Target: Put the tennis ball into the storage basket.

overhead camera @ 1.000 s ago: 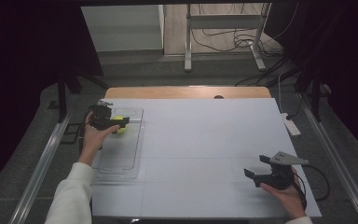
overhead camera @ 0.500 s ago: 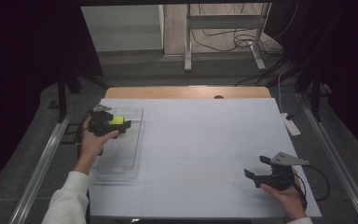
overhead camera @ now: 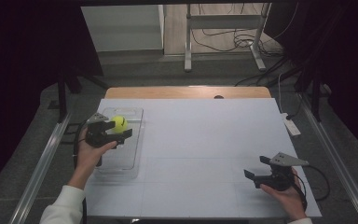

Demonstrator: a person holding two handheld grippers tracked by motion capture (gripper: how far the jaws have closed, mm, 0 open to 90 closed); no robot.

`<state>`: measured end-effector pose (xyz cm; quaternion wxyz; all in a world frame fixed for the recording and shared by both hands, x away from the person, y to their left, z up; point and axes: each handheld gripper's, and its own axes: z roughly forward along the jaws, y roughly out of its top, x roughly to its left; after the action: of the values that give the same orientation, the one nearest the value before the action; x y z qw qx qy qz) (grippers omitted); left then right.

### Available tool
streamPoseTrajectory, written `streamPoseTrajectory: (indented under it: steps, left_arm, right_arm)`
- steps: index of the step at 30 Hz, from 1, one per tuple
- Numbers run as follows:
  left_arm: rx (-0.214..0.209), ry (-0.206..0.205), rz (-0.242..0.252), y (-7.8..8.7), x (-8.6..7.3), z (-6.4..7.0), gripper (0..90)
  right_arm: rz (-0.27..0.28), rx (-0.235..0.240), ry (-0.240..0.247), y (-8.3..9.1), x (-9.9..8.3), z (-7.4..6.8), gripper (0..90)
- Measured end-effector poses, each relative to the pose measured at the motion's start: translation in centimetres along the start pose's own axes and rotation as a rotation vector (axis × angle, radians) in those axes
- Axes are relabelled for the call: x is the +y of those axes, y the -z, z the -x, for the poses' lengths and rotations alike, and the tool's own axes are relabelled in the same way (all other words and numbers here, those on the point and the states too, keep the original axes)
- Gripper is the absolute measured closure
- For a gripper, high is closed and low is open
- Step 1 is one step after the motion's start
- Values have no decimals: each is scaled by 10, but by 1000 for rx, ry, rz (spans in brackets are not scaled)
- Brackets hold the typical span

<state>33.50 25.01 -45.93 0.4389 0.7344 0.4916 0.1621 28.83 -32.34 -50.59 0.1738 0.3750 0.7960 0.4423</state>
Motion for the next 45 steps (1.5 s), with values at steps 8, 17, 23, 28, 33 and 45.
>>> streamPoseTrajectory:
  steps: [8, 17, 23, 28, 33, 45]
  left_arm:
    - [-34, -30, 15, 13, -9, 12, 137]
    - [-81, -44, 29, 24, -30, 29, 137]
    - [-104, -57, 42, 31, -44, 41, 137]
    - [-124, -63, 34, 32, -56, 49, 137]
    - [-132, -66, 27, 31, -65, 52, 137]
    - [-139, -85, 8, 24, -68, 56, 137]
  right_arm:
    - [-4, -7, 1, 0, 0, 0, 108]
    - [-4, -8, -1, 0, -1, 0, 108]
    - [0, -6, -3, 1, 0, 0, 108]
    - [9, 0, -10, 1, 0, 1, 108]
    - [15, 0, -12, 2, 1, 2, 108]
    - [23, -2, -8, 4, 2, 3, 108]
